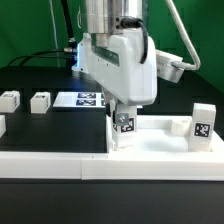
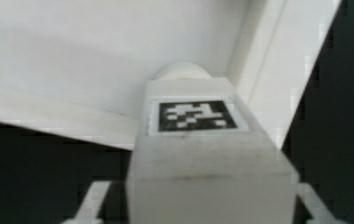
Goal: Assemble square table
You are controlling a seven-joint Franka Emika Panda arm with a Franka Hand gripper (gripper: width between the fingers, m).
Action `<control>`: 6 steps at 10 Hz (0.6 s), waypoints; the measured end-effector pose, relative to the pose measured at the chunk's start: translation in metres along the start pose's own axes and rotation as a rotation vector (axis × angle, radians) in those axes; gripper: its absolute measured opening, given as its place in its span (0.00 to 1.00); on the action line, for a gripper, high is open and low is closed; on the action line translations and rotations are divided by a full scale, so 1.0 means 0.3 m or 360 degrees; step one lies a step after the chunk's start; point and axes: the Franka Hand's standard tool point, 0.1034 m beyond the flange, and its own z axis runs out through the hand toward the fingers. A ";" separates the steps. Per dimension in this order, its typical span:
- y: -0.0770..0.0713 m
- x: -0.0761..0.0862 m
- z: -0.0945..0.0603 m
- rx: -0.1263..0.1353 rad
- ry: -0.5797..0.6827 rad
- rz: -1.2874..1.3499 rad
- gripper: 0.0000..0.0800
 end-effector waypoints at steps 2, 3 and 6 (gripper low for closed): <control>0.002 0.002 0.001 -0.0003 0.0001 0.0046 0.36; 0.002 0.002 0.001 -0.0002 0.0001 0.0006 0.36; -0.012 -0.031 0.001 0.0087 0.0083 -0.0642 0.78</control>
Offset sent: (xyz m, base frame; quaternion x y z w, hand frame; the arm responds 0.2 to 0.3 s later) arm 0.0000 0.0000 0.0000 0.0000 0.0000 0.0000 1.0000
